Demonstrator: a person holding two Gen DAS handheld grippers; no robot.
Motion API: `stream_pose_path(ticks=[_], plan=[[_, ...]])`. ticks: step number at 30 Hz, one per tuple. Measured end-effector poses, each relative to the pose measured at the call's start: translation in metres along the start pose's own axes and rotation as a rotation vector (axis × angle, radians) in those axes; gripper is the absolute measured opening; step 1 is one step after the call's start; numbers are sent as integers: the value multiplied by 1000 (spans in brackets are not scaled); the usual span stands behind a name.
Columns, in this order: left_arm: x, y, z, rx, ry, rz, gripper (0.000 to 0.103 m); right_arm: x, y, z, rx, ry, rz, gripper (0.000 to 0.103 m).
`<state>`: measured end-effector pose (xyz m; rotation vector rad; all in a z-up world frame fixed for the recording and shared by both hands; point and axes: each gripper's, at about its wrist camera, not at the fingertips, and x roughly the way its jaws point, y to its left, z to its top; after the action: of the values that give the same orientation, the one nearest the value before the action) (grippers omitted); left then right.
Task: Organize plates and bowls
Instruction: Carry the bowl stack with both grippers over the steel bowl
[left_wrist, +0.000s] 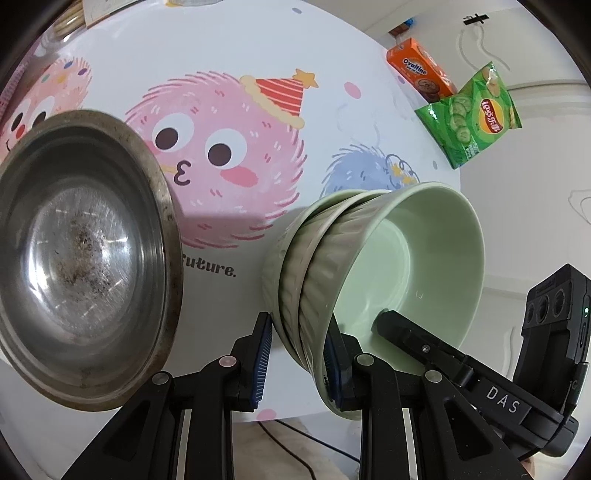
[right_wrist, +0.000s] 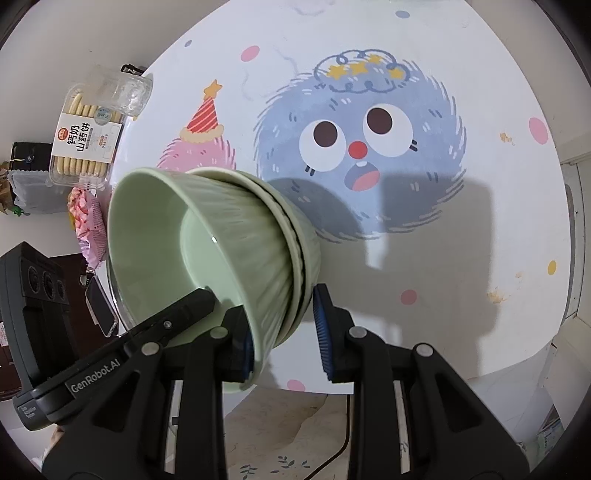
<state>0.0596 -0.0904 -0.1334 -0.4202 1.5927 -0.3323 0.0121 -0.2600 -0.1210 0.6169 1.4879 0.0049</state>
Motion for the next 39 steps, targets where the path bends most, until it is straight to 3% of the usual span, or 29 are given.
stream_pose_path(ticks=[12,21,32,39], plan=[[-39,-5,5,41,-56,-7,26,-28,26,4,-35,-51,-7,30],[-89,9,6,45,-123,10,26,-42,74,6,-110,-80,4,30],[-134,85,-13,-58,-177,51,26,-15,145,-14,-232,-38,37,30],[-128,131,-21,-123,-154,83,26,30,175,-31,-265,32,44,30]])
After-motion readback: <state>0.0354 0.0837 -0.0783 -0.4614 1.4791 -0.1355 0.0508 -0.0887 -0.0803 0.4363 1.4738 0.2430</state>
